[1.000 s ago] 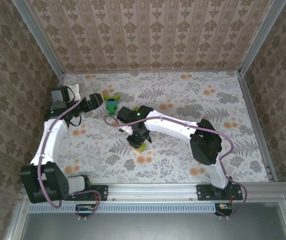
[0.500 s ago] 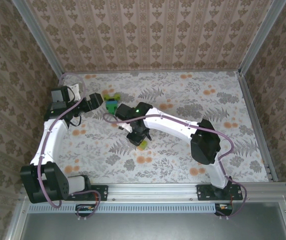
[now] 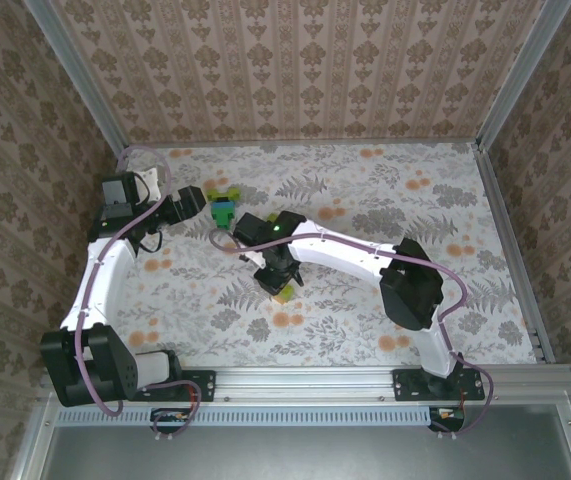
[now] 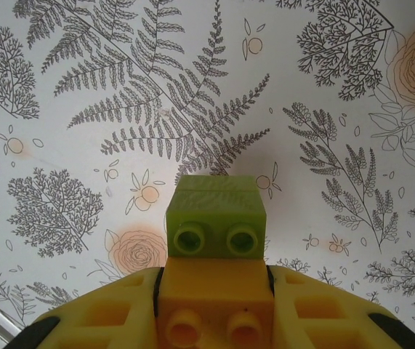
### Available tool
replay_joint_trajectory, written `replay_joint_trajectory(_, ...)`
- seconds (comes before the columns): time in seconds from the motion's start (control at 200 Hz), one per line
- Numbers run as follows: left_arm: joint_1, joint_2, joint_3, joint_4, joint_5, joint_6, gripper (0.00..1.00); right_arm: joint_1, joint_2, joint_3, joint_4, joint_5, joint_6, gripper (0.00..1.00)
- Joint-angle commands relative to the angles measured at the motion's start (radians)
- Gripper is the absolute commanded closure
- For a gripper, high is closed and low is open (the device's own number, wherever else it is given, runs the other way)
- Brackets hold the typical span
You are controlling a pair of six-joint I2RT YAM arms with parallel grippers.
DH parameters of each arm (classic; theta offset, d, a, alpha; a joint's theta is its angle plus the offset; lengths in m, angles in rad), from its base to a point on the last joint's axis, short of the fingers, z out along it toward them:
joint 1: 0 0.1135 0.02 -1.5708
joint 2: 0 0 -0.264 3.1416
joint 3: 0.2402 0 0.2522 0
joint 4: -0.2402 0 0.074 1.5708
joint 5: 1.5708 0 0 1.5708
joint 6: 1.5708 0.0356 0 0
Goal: Assemble a carrot with lego
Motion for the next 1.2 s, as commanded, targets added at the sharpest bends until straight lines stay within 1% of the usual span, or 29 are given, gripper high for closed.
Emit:
replay_joint_trajectory(0.0,-0.009,0.011,0.032,-0.02,0.0,0.021,0.0,0.002,-0.018,-0.005,0.021,0.019,0.027,0.66)
replay_joint_trajectory(0.08,-0.01,0.011,0.031,-0.02,0.0,0.022,0.0,0.002,-0.015,-0.004,0.017,0.018,0.025,0.62)
replay_joint_trajectory(0.12,-0.01,0.011,0.031,-0.021,0.0,0.022,0.0,0.001,-0.016,-0.002,0.014,0.018,0.025,0.58)
replay_joint_trajectory(0.275,-0.009,0.012,0.032,-0.02,0.0,0.023,0.0,0.001,-0.025,0.0,0.007,0.007,0.02,0.39)
replay_joint_trajectory(0.505,-0.009,0.011,0.033,-0.02,0.002,0.022,0.0,0.001,-0.041,0.038,-0.018,0.003,0.008,0.28)
replay_joint_trajectory(0.71,-0.01,0.01,0.032,-0.02,0.004,0.022,0.0,0.0,-0.056,0.084,-0.044,0.0,-0.003,0.25)
replay_joint_trajectory(0.975,-0.009,0.008,0.033,-0.021,0.004,0.021,0.0,-0.003,-0.048,0.098,-0.051,0.0,-0.005,0.24)
replay_joint_trajectory(1.09,-0.009,0.007,0.033,-0.021,0.0,0.021,0.0,-0.006,-0.06,0.108,-0.028,0.032,0.002,0.24)
replay_joint_trajectory(1.195,-0.009,-0.006,0.026,-0.017,-0.018,0.018,0.0,-0.053,-0.033,0.208,-0.035,0.079,-0.016,0.22)
